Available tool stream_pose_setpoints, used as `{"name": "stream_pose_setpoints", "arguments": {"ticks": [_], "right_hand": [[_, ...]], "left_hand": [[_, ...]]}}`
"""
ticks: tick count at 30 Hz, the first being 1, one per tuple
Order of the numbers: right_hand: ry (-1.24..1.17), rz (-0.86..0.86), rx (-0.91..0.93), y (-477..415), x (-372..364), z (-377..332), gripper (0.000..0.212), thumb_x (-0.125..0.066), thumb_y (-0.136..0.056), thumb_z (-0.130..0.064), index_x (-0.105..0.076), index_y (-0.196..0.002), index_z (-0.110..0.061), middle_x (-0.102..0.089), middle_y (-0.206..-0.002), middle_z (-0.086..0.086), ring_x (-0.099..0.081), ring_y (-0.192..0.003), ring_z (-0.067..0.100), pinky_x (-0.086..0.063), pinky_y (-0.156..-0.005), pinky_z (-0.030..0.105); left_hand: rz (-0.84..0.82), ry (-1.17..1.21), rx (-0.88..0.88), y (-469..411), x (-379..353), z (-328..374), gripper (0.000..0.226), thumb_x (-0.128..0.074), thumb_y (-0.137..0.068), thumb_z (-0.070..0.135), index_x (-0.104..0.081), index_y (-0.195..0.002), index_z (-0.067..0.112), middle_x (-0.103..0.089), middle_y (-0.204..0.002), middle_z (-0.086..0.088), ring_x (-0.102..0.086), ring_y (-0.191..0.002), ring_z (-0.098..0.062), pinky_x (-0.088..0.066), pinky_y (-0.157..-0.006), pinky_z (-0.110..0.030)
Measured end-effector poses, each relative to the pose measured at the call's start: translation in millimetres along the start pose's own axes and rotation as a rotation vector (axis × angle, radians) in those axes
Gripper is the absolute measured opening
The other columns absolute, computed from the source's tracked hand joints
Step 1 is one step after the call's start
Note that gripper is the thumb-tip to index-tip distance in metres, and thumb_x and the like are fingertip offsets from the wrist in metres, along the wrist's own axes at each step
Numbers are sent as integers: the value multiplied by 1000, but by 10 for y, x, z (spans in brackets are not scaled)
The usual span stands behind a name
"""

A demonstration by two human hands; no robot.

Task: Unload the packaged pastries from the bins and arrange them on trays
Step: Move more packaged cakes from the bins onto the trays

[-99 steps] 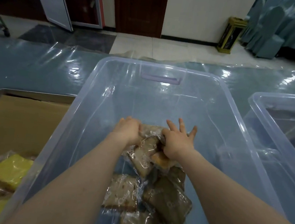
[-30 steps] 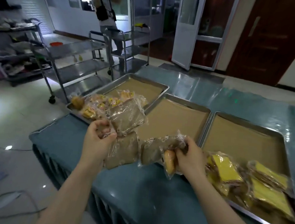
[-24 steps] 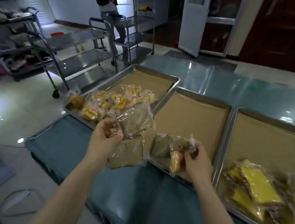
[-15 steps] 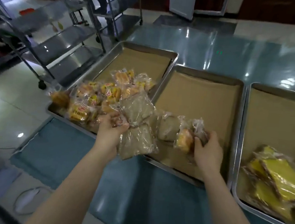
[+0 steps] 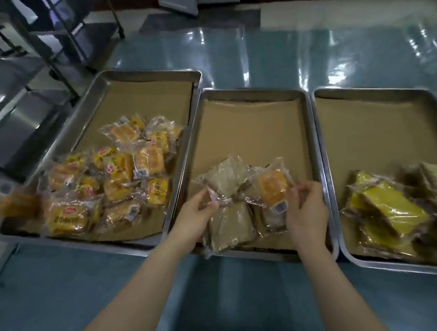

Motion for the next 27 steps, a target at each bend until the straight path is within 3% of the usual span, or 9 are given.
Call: {"name": "stream_pose_setpoints", "arguments": {"ticks": [2, 5, 8, 13, 17, 20, 22, 27], "right_hand": [[-59, 38, -1, 74, -13, -96, 3, -49, -97, -27, -47, -96, -25, -61, -87, -10, -62, -77, 12, -48, -61, 34], [-137, 144, 21, 249, -78, -288, 8, -52, -95, -22, -46, -94, -28, -58, -83, -15, -57, -75, -5, -44, -60, 22], [-225, 134, 60, 454, -336, -569, 22, -55, -94, -14, -44, -92, -32, -59, -86, -13, -58, -75, -11, -44, -56, 9], [-241, -163, 72, 768, -1165, -977, 28, -56, -93, -14, -46, -96, -40, -63, -97, -17, -60, -84, -11, -46, -62, 9], [-131, -426, 97, 1030, -1898, -1185, 30, -58, -92, -14, -52, -94, -43, -66, -96, -20, -61, -86, -6, -54, -76, 27], [-57, -555, 125, 1198, -2290, -1280, 29, -60, -91, -14, -55, -93, -43, -66, -95, -20, -62, -88, -4, -55, -83, 32], [11, -589, 145, 1254, -2445, -1325, 24, -62, -91, -18, -58, -105, -37, -65, -103, -19, -60, -95, -5, -54, -87, 30], [253, -519, 306, 1216, -2424, -1400, 40, -61, -90, -32, -53, -130, -32, -59, -125, -10, -55, -107, 6, -49, -92, 30]], "left_hand": [[-71, -90, -35, 50, 144, 27, 51, -55, -93, 21, -38, -141, 19, -55, -127, 10, -55, -109, 1, -43, -94, -18], [-97, -161, -159, 161, 489, 78, 48, -53, -94, 14, -39, -140, 21, -52, -118, 23, -50, -96, 24, -39, -75, 1], [-21, -134, -215, 238, 963, 94, 43, -51, -94, 9, -46, -134, 20, -57, -122, 12, -52, -101, 17, -41, -80, -2], [82, -113, -244, 296, 1737, -29, 39, -53, -93, 13, -51, -129, 26, -61, -120, 15, -56, -105, 7, -45, -81, -7], [148, -103, -255, 314, 2290, -216, 38, -52, -93, 8, -53, -122, 34, -61, -116, 19, -56, -105, 8, -44, -79, -7], [183, -91, -270, 341, 2596, -331, 38, -52, -93, 6, -54, -123, 29, -63, -113, 18, -56, -104, 9, -42, -79, -4], [202, -83, -270, 350, 2734, -390, 39, -52, -93, 7, -52, -127, 27, -64, -114, 15, -56, -105, 9, -40, -79, -1], [213, -87, -307, 401, 2832, -427, 46, -51, -93, 5, -46, -135, 23, -59, -124, 14, -53, -114, 5, -40, -92, -11]]}}
Point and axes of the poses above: each hand's wrist, its own y-axis away from the middle knuckle, its own x-axis out of the back of the hand, z = x × y, the point moved 4 cm from there along -y, towards the middle knuckle
